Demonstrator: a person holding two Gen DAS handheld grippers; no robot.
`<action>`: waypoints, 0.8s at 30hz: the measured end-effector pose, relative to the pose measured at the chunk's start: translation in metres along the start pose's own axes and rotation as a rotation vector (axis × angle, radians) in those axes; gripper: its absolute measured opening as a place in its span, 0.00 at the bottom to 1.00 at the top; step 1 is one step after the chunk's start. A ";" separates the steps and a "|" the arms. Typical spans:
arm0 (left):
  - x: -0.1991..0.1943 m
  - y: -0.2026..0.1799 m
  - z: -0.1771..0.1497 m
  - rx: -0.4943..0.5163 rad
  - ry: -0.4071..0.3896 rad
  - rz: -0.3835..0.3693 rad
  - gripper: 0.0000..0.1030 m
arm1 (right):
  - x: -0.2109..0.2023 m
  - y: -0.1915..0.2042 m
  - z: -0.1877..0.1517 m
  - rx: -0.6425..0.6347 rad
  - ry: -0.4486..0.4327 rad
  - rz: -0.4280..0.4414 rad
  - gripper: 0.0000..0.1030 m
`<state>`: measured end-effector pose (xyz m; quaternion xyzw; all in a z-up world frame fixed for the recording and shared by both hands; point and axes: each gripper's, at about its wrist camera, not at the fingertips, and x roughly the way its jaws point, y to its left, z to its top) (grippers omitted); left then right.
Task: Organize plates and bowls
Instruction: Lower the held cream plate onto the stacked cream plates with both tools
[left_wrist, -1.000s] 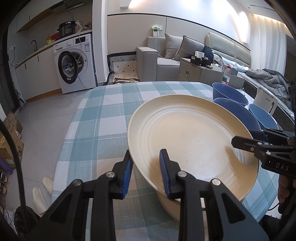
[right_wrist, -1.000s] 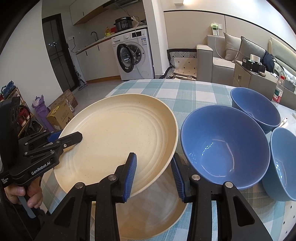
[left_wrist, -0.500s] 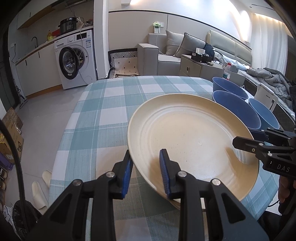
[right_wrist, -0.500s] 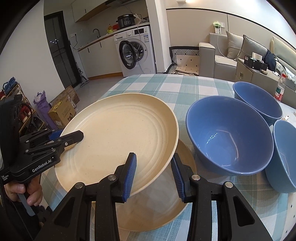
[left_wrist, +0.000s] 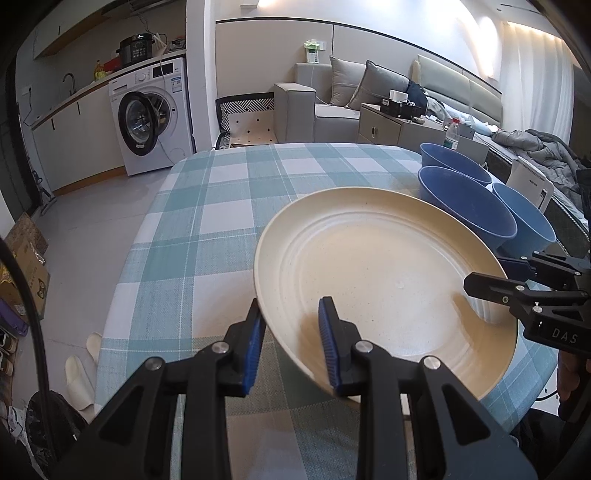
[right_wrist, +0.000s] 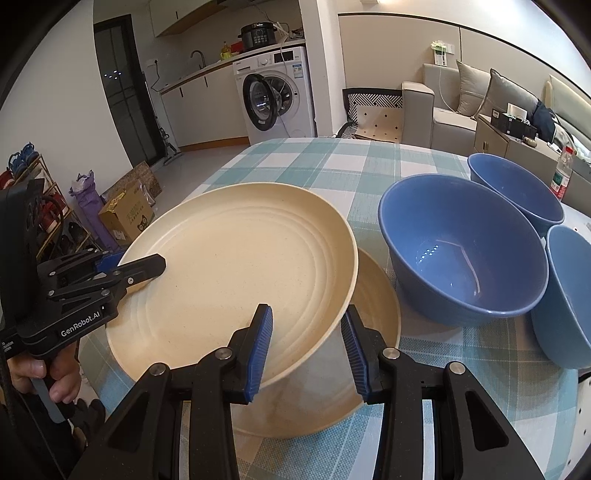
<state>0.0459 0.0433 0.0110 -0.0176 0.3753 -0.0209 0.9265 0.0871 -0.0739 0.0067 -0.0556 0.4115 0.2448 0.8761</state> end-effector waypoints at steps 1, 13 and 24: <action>0.000 -0.001 -0.001 0.002 0.000 -0.002 0.26 | 0.000 0.000 -0.001 0.001 0.000 0.000 0.38; 0.006 -0.014 -0.006 0.036 0.009 -0.010 0.26 | -0.002 -0.007 -0.018 0.015 0.009 -0.029 0.38; 0.016 -0.022 -0.009 0.046 0.023 -0.019 0.26 | 0.000 -0.014 -0.025 0.020 0.025 -0.053 0.38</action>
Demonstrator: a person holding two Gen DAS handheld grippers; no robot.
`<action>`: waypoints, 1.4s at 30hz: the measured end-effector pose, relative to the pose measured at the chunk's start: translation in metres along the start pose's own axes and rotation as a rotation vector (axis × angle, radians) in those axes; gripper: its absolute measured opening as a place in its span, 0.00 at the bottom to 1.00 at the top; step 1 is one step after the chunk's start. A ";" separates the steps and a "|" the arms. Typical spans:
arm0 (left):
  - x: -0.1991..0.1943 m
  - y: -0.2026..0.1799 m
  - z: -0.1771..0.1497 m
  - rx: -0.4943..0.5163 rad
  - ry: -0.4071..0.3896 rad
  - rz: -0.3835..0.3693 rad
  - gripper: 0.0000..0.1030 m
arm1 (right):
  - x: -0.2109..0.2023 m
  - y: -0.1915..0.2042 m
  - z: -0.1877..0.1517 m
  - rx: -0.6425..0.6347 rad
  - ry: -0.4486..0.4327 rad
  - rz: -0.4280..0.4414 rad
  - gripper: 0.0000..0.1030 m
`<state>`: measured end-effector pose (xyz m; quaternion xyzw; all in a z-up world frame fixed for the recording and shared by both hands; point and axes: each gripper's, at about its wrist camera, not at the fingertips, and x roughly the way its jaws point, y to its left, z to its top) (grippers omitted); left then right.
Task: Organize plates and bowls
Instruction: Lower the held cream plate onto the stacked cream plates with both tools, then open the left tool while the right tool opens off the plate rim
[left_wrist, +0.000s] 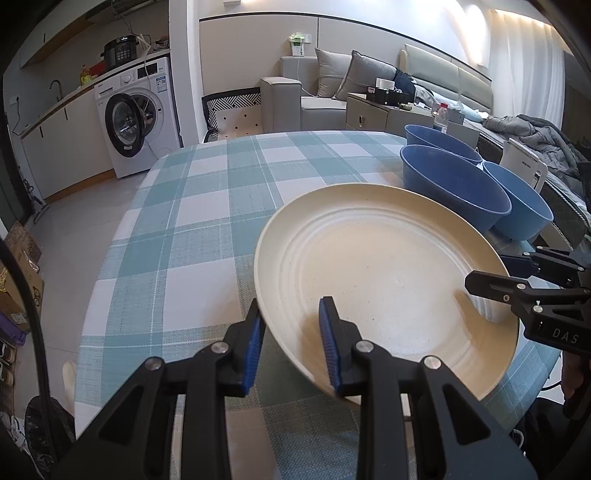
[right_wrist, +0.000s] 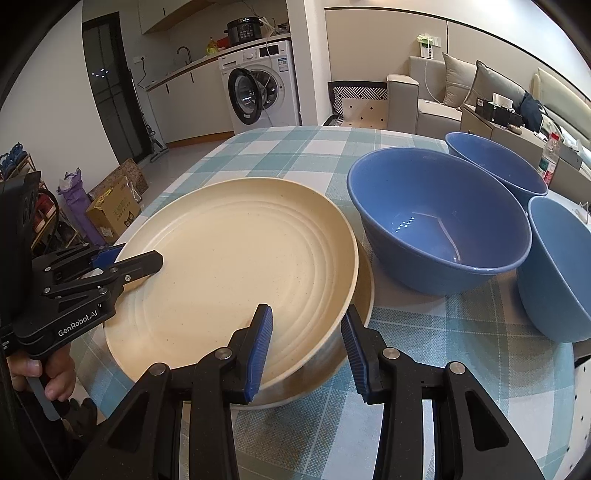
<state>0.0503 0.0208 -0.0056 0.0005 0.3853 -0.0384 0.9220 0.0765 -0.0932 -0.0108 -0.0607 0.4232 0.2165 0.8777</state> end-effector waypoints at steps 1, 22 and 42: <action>0.001 -0.001 0.000 0.002 0.002 0.001 0.26 | 0.001 0.000 0.000 0.000 0.002 -0.004 0.38; 0.019 -0.016 -0.008 0.038 0.027 0.038 0.27 | 0.008 -0.004 -0.002 -0.003 0.012 -0.055 0.42; 0.028 -0.021 -0.011 0.067 0.052 0.059 0.39 | 0.013 -0.001 -0.007 -0.027 0.017 -0.090 0.48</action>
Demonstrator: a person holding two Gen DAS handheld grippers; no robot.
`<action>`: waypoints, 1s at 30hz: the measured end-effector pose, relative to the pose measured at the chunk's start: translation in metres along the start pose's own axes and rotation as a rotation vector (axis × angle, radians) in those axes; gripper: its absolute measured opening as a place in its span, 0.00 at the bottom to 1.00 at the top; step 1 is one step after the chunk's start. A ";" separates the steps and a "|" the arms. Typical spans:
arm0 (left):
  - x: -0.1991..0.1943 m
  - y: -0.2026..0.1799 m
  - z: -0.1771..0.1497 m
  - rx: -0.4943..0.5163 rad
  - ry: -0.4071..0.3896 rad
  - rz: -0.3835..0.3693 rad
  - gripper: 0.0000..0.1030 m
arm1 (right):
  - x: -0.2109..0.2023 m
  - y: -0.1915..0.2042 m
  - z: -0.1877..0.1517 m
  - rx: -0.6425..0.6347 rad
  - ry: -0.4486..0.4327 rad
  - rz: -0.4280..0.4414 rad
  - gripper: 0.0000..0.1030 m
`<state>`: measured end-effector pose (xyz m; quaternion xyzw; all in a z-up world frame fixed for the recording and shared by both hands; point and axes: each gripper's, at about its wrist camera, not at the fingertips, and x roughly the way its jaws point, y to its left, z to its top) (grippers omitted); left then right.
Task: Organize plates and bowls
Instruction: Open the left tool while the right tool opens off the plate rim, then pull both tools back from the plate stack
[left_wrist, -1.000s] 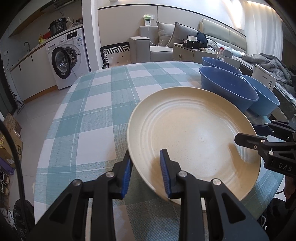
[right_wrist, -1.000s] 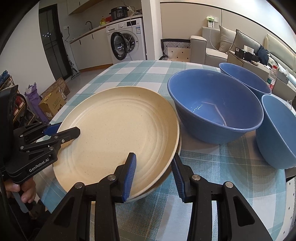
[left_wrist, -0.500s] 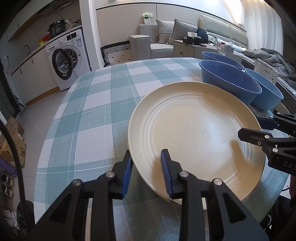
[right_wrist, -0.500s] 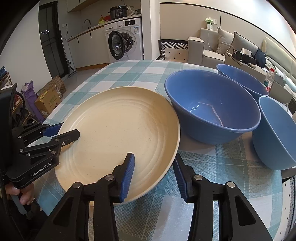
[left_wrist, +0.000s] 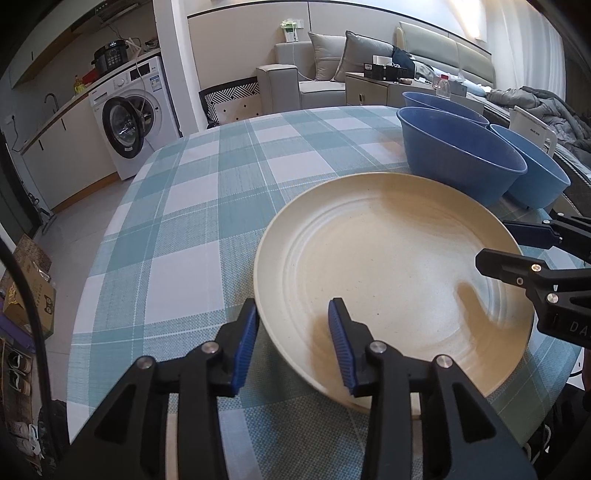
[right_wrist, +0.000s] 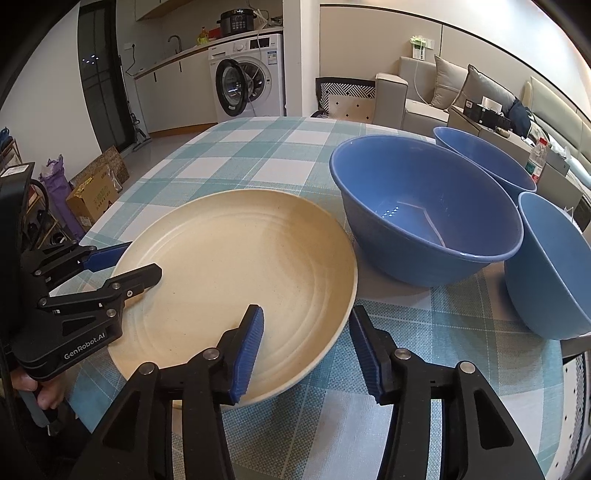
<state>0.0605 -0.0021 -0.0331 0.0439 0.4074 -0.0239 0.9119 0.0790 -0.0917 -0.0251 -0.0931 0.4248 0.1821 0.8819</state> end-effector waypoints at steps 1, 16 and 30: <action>0.000 0.000 0.000 0.000 0.000 -0.003 0.39 | 0.000 0.000 0.000 0.000 -0.001 0.001 0.49; -0.014 0.003 0.004 -0.028 -0.025 -0.059 0.54 | -0.018 -0.009 0.001 0.031 -0.065 0.040 0.84; -0.040 -0.001 0.012 -0.022 -0.100 -0.096 0.92 | -0.046 -0.017 0.007 0.045 -0.127 0.129 0.99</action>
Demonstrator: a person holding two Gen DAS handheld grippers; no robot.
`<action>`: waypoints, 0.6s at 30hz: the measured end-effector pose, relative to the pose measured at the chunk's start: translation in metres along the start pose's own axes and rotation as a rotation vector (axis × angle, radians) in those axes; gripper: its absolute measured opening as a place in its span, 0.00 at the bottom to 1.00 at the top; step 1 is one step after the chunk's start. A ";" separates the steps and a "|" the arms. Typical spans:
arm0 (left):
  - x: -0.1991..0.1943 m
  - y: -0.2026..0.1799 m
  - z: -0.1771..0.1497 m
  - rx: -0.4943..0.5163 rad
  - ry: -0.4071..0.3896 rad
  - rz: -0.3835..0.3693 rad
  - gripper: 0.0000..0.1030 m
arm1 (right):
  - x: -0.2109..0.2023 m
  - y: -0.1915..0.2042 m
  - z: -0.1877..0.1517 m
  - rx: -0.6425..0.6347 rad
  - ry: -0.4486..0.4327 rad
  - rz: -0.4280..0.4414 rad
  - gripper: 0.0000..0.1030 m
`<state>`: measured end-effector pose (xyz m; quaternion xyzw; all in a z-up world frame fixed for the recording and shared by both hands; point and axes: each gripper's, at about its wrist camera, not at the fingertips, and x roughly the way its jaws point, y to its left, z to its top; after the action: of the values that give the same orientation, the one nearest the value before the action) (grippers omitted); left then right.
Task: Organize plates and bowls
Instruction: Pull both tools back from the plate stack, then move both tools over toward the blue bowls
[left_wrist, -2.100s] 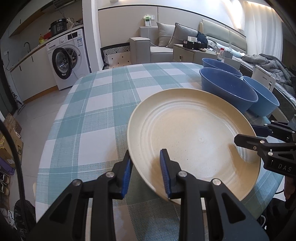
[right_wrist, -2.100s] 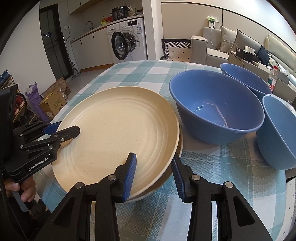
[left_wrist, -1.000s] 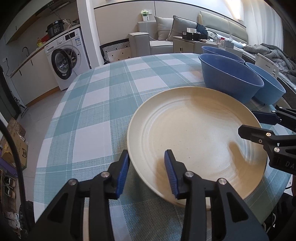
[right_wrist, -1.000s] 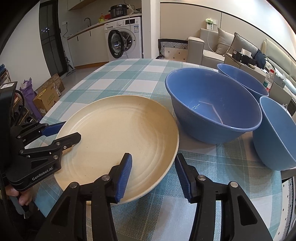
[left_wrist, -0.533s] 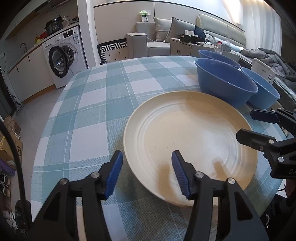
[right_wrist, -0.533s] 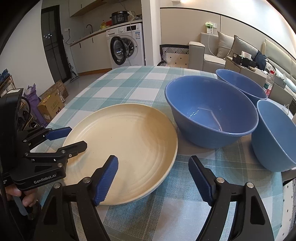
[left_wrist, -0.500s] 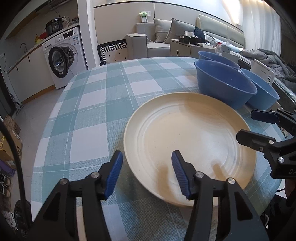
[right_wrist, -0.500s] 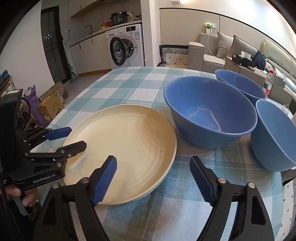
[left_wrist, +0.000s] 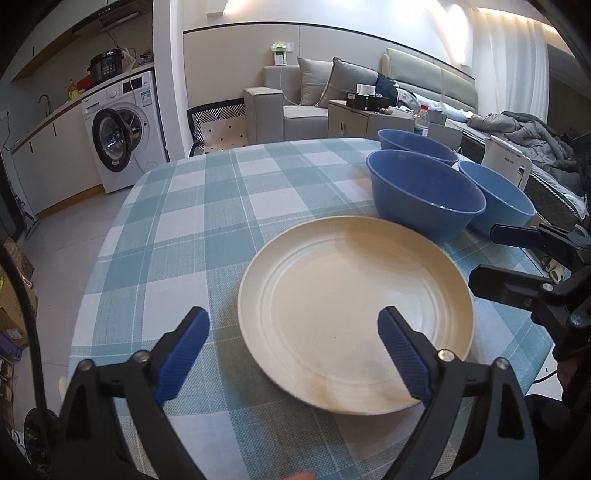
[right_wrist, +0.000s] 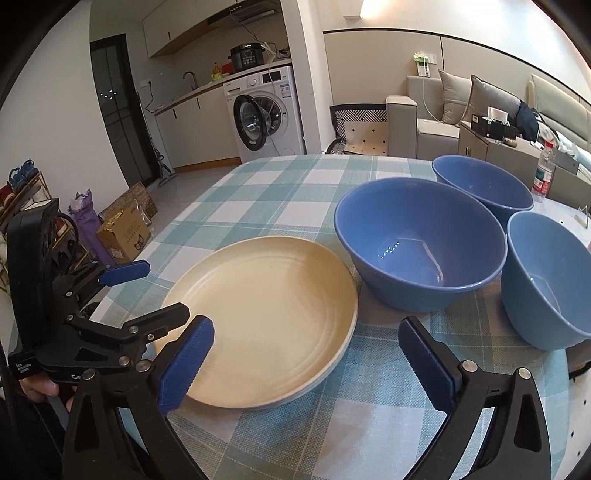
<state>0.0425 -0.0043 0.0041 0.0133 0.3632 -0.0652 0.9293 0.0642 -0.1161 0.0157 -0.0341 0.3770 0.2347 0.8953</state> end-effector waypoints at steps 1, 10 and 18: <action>-0.001 0.000 0.001 -0.003 -0.008 -0.001 0.92 | -0.003 0.000 0.001 -0.008 -0.005 -0.003 0.99; -0.009 -0.007 0.014 -0.029 -0.051 -0.058 1.00 | -0.033 -0.009 0.010 -0.013 -0.071 -0.039 0.99; -0.009 -0.019 0.032 -0.030 -0.060 -0.083 1.00 | -0.055 -0.021 0.023 -0.014 -0.115 -0.064 0.99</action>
<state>0.0550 -0.0241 0.0339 -0.0177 0.3364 -0.0986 0.9364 0.0557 -0.1504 0.0676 -0.0391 0.3220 0.2101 0.9223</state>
